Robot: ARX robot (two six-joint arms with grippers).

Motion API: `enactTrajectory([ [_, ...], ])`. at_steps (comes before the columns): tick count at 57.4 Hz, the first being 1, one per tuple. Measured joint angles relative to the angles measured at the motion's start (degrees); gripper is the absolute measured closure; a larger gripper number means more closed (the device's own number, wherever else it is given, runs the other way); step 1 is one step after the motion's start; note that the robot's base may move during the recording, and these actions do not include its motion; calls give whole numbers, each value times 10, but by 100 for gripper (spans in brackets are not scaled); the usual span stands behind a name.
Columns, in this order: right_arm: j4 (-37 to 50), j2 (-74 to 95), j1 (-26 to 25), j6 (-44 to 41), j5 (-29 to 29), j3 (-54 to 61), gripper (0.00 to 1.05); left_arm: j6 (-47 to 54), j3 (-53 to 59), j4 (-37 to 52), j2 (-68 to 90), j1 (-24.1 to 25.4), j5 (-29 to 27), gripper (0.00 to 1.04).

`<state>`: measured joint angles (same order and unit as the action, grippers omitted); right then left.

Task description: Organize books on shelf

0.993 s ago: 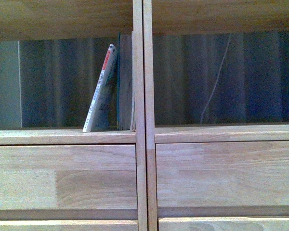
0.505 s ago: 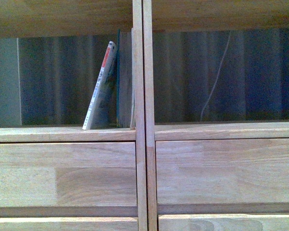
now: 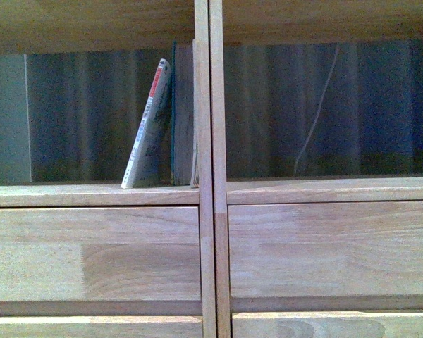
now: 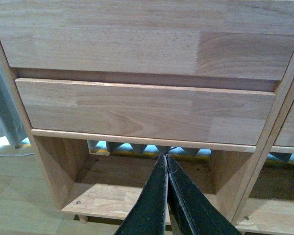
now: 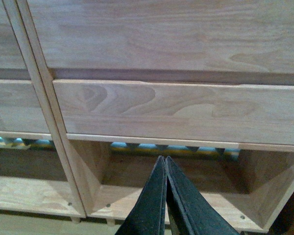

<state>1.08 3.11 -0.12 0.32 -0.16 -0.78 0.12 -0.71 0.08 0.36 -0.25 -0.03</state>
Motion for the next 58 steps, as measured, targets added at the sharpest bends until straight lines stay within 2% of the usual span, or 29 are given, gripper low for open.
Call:
enactTrajectory([
  [22, -10, -28, 0, 0, 1, 0, 102, 0, 0, 0, 0, 0, 0, 102],
  [33, -10, -28, 0, -1, 1, 0, 70, 0, 0, 0, 0, 0, 0, 102],
  [54, -10, -28, 0, -1, 1, 0, 8, 0, 0, 0, 0, 0, 0, 38],
  [58, -10, -28, 0, -1, 1, 0, 7, 0, 0, 0, 0, 0, 0, 20],
])
